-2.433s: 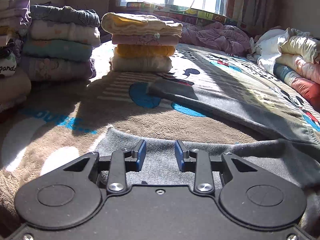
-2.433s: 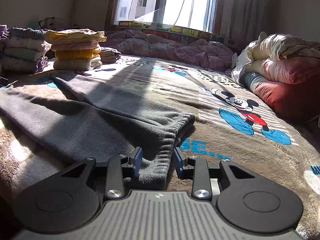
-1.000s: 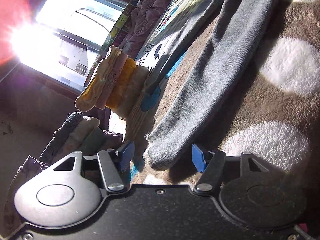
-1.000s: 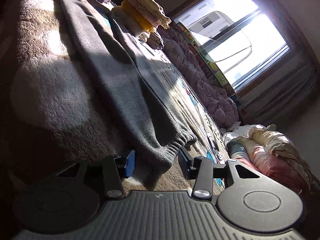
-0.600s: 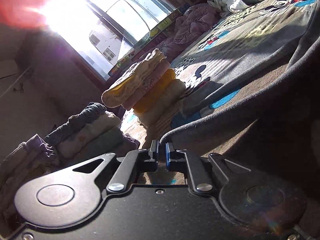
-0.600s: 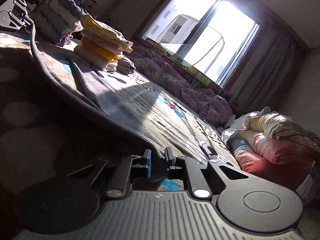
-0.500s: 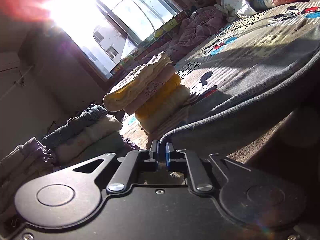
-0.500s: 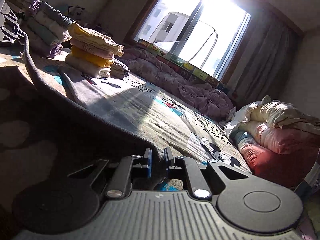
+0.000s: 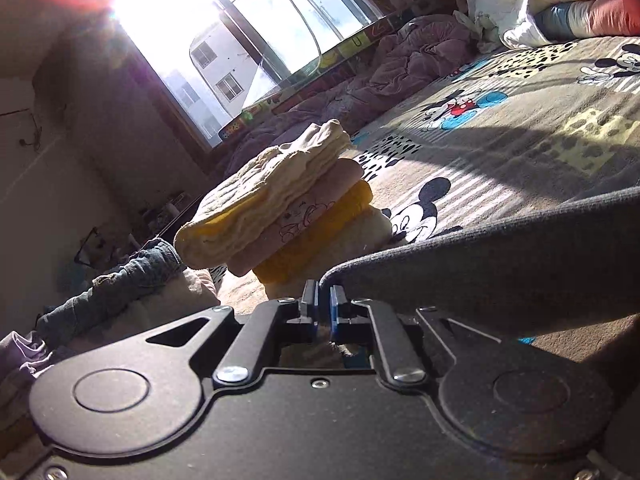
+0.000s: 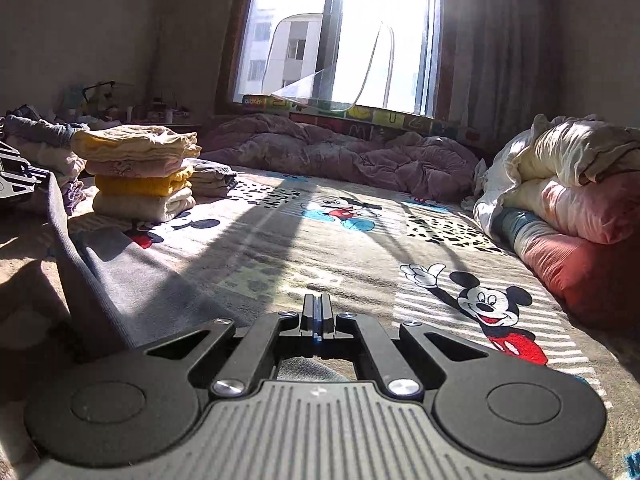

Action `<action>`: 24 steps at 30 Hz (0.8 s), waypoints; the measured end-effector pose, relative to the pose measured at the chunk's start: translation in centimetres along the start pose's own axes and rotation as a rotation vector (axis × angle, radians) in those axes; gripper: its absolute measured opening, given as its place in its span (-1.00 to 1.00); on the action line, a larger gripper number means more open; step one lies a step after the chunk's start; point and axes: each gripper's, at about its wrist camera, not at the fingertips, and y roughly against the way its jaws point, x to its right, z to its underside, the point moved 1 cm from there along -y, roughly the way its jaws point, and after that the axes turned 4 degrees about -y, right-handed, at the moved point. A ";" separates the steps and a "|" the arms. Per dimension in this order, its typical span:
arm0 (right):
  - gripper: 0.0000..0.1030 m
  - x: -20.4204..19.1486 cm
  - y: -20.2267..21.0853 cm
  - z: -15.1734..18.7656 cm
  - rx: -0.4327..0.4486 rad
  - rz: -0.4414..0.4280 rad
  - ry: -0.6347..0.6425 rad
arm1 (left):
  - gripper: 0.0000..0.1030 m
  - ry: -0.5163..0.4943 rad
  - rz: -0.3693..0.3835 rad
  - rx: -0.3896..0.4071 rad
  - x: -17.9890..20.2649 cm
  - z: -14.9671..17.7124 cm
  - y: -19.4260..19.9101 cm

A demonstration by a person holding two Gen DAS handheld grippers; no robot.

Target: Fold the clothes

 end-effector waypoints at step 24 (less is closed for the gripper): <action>-0.20 3.5 2.3 5.4 -0.132 -0.166 -0.270 | 0.10 0.183 0.267 -0.099 -4.0 6.2 5.7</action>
